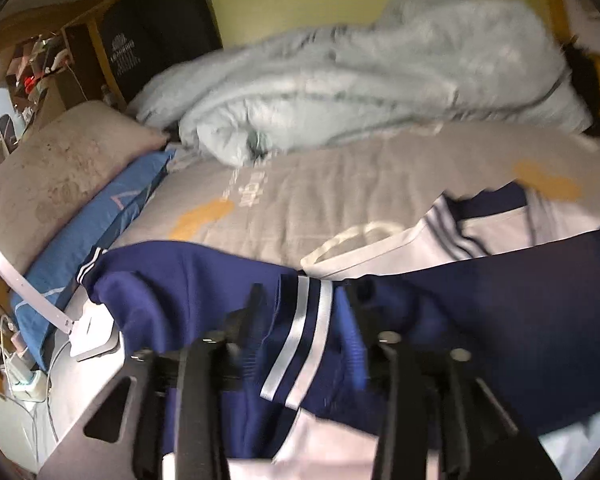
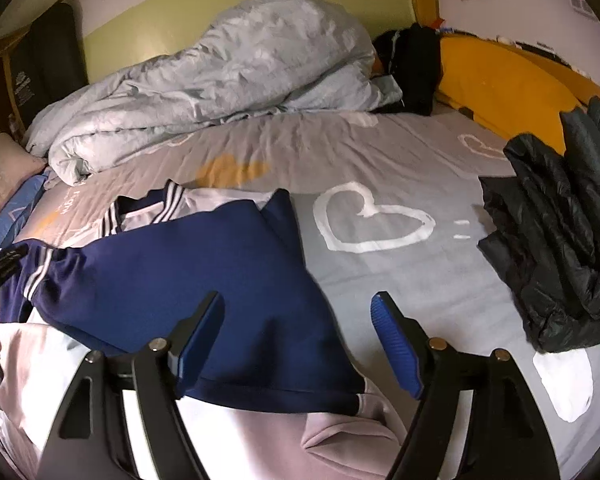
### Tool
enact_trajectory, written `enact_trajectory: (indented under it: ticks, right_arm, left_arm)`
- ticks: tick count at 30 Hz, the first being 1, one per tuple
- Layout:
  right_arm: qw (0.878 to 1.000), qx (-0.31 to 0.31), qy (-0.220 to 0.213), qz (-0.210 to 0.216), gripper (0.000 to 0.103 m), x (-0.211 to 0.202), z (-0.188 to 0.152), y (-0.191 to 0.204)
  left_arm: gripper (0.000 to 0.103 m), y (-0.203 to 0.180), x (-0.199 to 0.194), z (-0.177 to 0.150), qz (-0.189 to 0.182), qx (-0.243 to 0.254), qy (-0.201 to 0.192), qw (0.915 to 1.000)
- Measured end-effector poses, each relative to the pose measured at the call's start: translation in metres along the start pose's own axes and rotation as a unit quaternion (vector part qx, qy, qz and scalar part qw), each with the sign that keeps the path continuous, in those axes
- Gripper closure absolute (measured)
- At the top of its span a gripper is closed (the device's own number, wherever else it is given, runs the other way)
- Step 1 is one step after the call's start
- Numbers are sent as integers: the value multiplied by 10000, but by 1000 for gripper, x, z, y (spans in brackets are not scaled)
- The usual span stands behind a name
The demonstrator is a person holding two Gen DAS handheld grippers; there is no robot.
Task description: Fold large clothes
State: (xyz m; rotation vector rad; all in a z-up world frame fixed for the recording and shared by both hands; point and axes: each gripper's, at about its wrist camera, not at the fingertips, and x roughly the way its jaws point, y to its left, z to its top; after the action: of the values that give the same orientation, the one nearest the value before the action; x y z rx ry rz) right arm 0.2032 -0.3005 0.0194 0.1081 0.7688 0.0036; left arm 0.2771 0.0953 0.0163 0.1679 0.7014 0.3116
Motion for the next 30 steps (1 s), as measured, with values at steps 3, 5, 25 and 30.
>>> enact_trajectory:
  ticks: [3, 5, 25, 30]
  right_arm:
    - [9994, -253, -89, 239, 19, -5, -2, 13]
    - [9985, -438, -138, 287, 19, -11, -6, 23]
    - [9965, -629, 536, -128, 15, -20, -74, -32]
    - [9966, -96, 792, 183, 10, -10, -79, -53]
  left_arm:
    - [45, 10, -42, -12, -325, -255, -281, 9988]
    - [33, 16, -69, -24, -560, -422, -378, 9968]
    - [8, 15, -155, -115, -1233, -532, -460, 9899]
    - [8, 10, -152, -118, -1250, -441, -420, 9903]
